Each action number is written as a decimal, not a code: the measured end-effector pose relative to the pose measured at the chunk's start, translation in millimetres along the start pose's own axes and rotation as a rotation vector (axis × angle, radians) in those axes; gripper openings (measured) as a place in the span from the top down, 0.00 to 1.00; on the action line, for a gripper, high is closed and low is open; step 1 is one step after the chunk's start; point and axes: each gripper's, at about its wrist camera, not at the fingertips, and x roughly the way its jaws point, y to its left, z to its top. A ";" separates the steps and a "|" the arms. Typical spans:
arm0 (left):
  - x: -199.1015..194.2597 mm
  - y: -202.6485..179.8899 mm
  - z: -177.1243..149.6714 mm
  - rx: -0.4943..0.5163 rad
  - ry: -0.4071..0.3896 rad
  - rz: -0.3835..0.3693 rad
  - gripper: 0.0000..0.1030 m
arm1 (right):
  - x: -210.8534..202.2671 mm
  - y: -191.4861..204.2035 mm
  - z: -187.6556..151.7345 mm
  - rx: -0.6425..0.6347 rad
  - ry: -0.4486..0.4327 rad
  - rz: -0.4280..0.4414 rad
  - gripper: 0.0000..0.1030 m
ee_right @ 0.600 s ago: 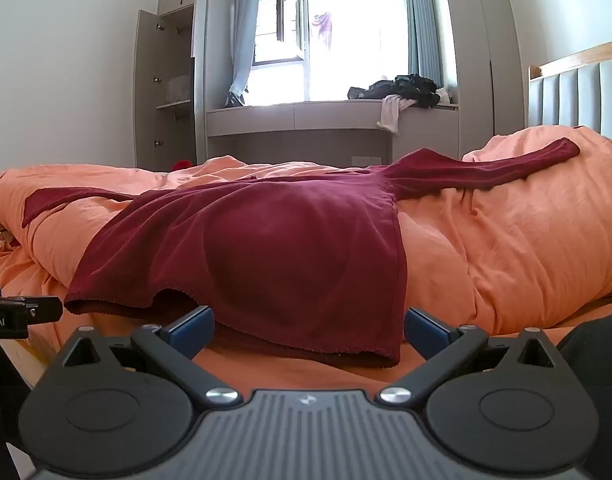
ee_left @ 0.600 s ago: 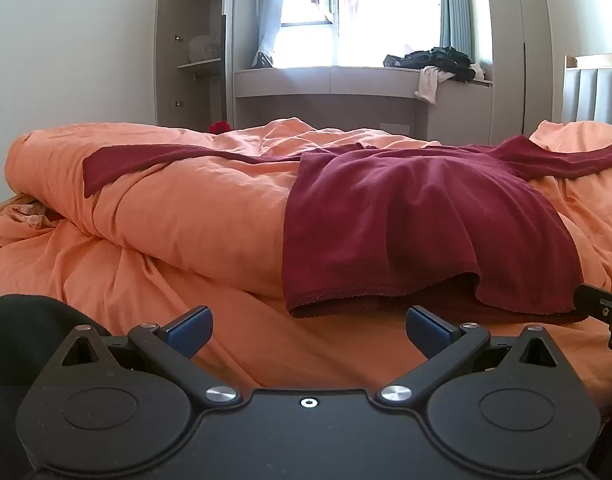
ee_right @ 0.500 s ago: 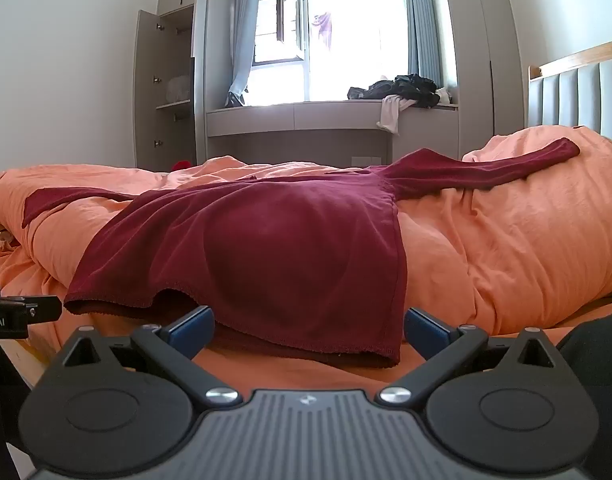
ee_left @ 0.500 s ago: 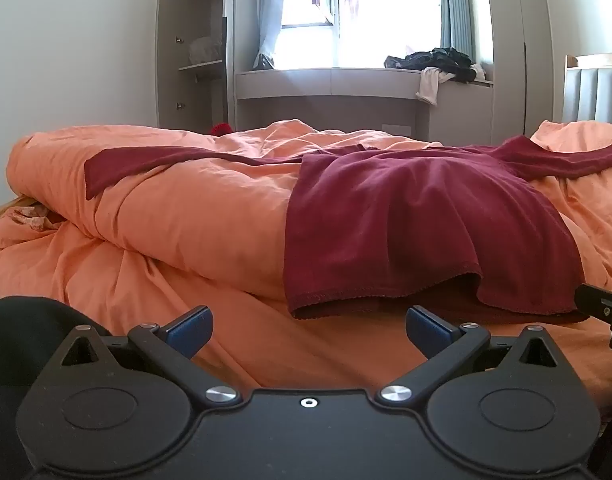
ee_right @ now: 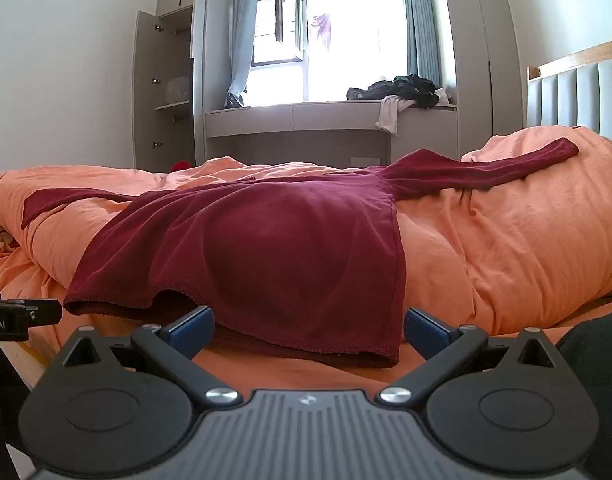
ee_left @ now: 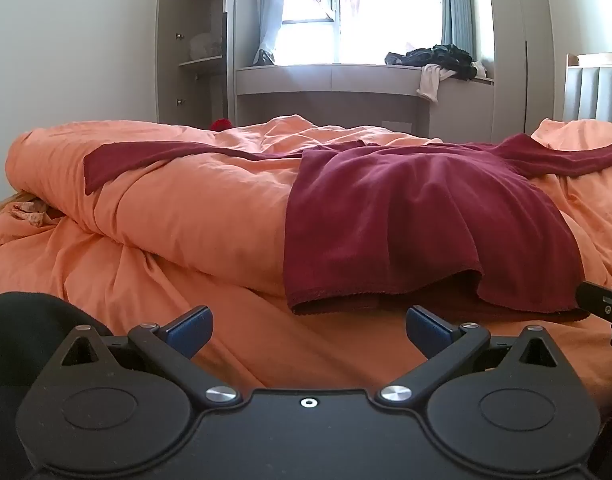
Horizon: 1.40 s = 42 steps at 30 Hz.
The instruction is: Fold small clothes
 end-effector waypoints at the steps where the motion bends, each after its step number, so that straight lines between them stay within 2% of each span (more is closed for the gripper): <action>1: -5.0 -5.4 -3.0 0.006 -0.005 0.003 0.00 | 0.0 -0.1 0.0 0.000 0.001 0.000 0.00; 42: -4.1 -4.8 -4.8 0.004 -0.006 0.006 0.00 | -0.5 0.4 -0.8 0.002 -0.001 0.000 0.00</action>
